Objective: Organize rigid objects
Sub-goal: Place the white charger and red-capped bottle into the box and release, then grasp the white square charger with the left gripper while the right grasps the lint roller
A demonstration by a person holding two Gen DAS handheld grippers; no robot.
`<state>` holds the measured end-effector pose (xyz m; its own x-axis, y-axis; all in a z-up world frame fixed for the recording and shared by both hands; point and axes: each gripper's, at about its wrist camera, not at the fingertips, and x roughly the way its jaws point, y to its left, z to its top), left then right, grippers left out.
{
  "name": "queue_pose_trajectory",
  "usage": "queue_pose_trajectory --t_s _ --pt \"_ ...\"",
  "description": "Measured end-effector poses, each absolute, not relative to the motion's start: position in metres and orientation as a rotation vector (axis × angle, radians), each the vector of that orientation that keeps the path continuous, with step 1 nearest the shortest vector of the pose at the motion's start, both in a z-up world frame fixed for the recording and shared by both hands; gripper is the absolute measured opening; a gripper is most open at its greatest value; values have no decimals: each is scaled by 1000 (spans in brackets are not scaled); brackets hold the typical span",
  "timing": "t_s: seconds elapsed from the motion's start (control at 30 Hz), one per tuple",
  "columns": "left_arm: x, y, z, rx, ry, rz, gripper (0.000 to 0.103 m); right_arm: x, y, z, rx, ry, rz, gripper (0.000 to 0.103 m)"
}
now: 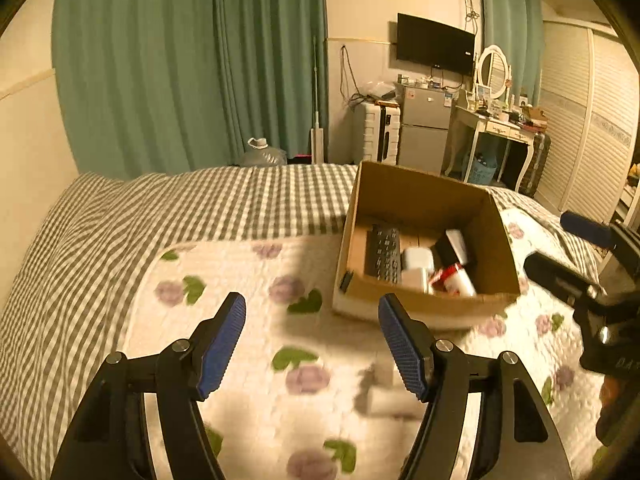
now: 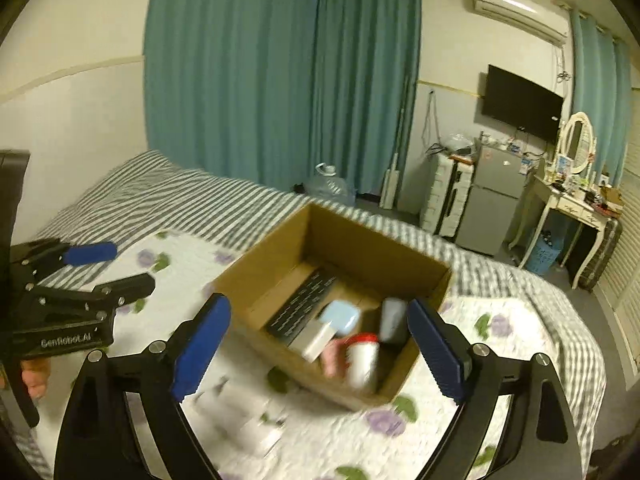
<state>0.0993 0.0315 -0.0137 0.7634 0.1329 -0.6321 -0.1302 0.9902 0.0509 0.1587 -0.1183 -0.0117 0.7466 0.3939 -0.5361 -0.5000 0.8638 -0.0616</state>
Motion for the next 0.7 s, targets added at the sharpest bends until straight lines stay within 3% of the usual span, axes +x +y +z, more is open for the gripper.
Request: queue_pose_trajectory --t_s 0.33,0.53,0.7 --pt "59 39 -73 42 746 165 73 116 -108 -89 -262 739 544 91" --pt "59 54 -128 11 848 172 73 124 -98 -137 -287 825 574 91" --pt "64 63 -145 4 865 167 73 138 -80 -167 -348 874 601 91"
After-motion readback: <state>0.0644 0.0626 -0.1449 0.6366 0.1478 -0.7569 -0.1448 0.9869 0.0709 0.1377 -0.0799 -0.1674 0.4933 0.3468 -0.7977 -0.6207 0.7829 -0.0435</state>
